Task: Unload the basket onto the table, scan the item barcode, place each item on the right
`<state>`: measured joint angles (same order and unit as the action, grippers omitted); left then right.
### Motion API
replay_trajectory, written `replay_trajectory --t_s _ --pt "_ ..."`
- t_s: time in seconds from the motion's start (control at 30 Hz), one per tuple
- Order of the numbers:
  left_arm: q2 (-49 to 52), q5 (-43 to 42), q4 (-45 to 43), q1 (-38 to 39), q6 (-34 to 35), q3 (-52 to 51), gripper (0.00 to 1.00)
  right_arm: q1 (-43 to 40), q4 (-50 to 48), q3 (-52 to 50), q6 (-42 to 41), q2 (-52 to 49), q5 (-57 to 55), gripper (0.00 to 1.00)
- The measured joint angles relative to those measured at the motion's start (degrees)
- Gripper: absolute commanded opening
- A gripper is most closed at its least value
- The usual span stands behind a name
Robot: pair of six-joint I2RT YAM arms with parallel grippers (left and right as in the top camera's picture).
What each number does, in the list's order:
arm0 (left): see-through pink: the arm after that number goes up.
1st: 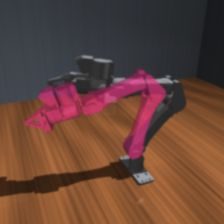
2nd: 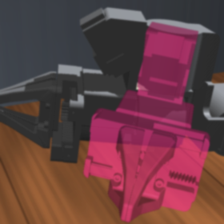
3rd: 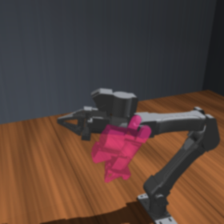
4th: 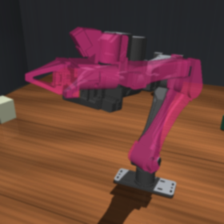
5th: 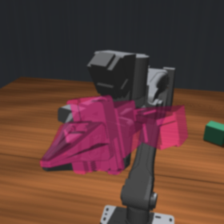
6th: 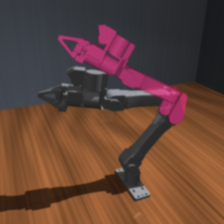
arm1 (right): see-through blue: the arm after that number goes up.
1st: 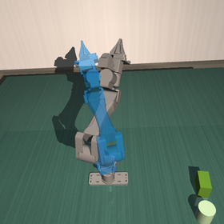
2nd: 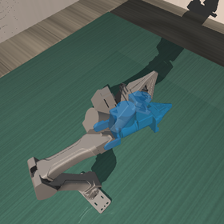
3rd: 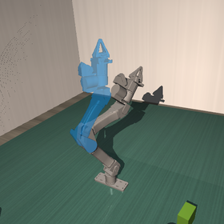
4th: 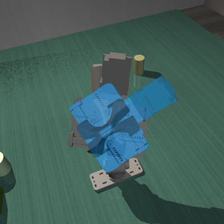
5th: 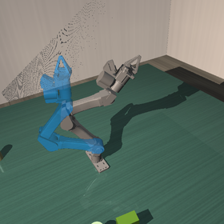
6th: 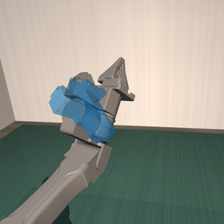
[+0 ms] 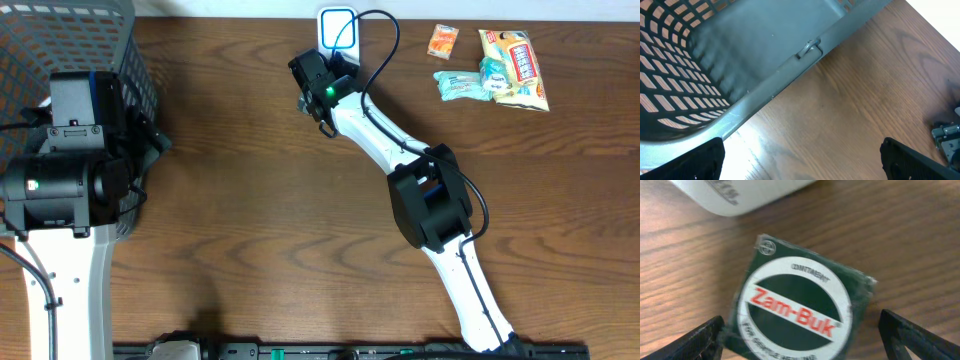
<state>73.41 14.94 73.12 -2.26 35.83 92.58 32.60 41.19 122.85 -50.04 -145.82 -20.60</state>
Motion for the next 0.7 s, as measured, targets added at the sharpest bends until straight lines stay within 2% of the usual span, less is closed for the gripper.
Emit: replay_trajectory --t_s 0.13,0.3,0.37,0.53,0.6,0.7 --pt "0.0 0.0 0.0 0.0 0.0 0.0 0.98 0.0 4.7 0.2 -0.6 0.1 -1.8 0.77" --pt "0.0 0.0 0.0 0.0 0.0 0.0 0.98 -0.4 12.7 0.2 -0.6 1.4 -2.0 0.72" --pt "0.0 0.0 0.0 0.0 0.0 0.0 0.98 -0.7 16.3 0.2 0.9 2.0 -1.7 0.65" --pt "0.0 0.0 0.0 0.0 0.0 0.0 0.97 -2.2 25.5 0.1 6.6 4.8 -1.5 0.57" --pt "0.0 0.0 0.0 0.0 0.0 0.0 0.98 -3.1 28.5 0.1 7.9 6.6 -1.5 0.57" --pt "0.0 0.0 0.0 0.0 0.0 0.0 0.97 -4.8 28.9 0.1 8.9 9.4 -0.9 0.62"
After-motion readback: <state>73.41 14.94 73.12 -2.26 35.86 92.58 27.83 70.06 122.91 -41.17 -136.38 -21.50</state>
